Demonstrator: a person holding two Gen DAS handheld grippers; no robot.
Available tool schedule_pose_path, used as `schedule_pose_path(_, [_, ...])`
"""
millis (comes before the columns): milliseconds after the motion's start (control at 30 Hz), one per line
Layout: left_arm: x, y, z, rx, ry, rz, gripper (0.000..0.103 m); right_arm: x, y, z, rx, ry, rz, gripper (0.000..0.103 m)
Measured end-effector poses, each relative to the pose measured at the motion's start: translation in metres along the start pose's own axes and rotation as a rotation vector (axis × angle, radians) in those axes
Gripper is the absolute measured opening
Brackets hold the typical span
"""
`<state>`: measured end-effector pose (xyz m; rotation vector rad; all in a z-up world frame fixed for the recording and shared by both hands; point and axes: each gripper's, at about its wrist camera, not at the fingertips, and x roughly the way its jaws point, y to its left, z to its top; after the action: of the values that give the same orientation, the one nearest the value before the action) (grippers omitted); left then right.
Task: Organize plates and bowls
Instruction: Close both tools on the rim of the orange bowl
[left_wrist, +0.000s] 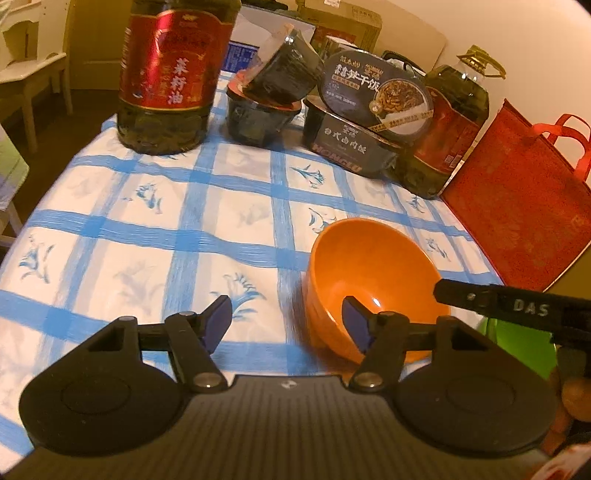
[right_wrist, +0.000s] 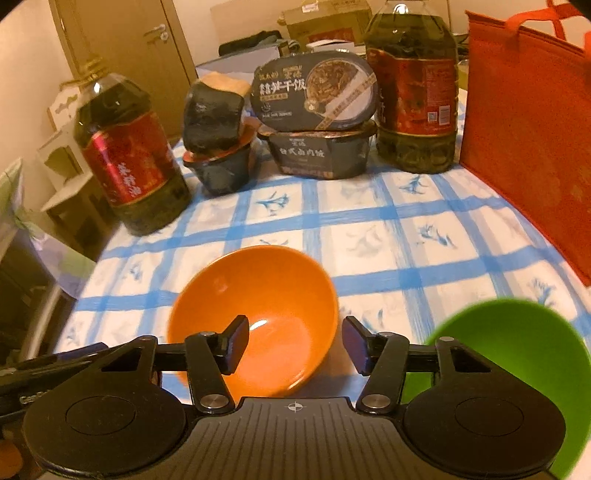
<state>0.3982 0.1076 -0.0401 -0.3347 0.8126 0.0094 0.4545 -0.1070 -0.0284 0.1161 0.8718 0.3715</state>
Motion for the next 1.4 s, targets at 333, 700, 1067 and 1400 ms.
schedule_pose_path(333, [0.038, -0.004, 0.009, 0.004, 0.036, -0.042, 0.041, 0.039, -0.003, 0.009, -0.070, 0.070, -0.039, 0.048])
schedule_pose_path(700, [0.058, -0.009, 0.011, 0.035, 0.082, -0.047, 0.021, 0.054, -0.007, 0.007, -0.095, 0.116, -0.047, 0.027])
schedule_pose_path(1067, [0.059, -0.021, 0.012, 0.086, 0.092, -0.025, 0.010, 0.061, -0.008, 0.003, -0.121, 0.143, -0.079, 0.011])
schedule_pose_path(1400, [0.033, -0.024, 0.017, 0.094, 0.079, -0.002, 0.010, 0.037, -0.001, 0.012, -0.085, 0.120, -0.033, 0.010])
